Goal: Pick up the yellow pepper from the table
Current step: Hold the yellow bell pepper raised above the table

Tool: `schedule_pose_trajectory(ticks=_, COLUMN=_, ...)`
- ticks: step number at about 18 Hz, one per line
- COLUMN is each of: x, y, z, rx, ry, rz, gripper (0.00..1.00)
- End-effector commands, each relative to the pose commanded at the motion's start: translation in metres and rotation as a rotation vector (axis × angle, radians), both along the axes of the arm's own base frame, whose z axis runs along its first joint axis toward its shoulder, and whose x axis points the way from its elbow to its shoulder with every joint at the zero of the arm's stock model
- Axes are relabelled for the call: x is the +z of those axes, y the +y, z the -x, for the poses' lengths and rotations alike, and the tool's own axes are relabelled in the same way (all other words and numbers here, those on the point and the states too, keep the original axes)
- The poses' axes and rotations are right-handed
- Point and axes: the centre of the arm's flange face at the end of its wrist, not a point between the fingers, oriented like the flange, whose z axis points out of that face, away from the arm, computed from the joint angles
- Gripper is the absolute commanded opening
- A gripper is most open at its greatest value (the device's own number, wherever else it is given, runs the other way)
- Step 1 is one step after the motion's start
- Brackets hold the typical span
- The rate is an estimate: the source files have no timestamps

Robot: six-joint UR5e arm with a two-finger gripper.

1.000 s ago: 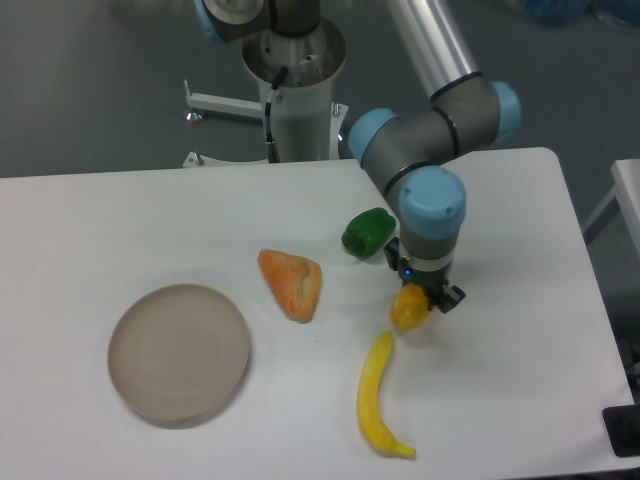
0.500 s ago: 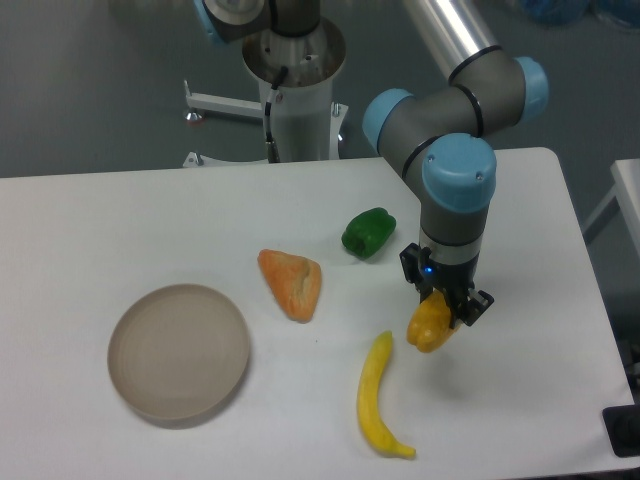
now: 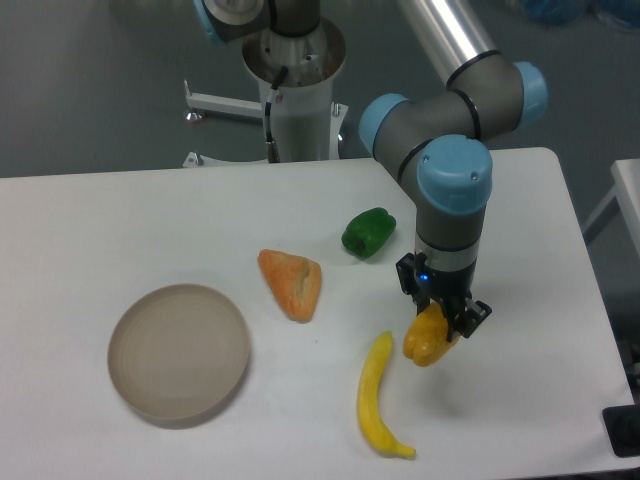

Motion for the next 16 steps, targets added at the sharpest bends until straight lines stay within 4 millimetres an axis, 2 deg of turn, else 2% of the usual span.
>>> schedule_pose_trajectory(ticks=16, x=-0.0058, y=0.0017, z=0.0011, rx=0.0, ry=0.002, rz=0.01, gripper=0.44)
